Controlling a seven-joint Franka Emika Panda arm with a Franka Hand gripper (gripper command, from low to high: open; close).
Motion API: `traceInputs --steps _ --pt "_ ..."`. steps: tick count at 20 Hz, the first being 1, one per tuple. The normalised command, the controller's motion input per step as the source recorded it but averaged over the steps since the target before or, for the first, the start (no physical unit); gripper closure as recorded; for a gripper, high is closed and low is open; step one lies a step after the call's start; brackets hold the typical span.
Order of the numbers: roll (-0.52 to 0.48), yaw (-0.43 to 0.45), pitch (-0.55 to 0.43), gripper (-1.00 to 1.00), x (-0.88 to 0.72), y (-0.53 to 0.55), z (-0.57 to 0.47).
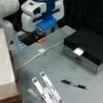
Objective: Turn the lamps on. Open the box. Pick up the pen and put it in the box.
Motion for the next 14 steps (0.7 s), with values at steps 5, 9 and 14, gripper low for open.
traceInputs --steps 5,9,14 --pt "-0.082 0.121 -0.074 -1.0 -0.48 0.11 -0.18" --pt "-0.026 0.103 -0.061 -1.0 -0.48 0.19 -0.14" --pt "0.062 0.082 -0.082 -1.0 -0.46 0.22 -0.17"
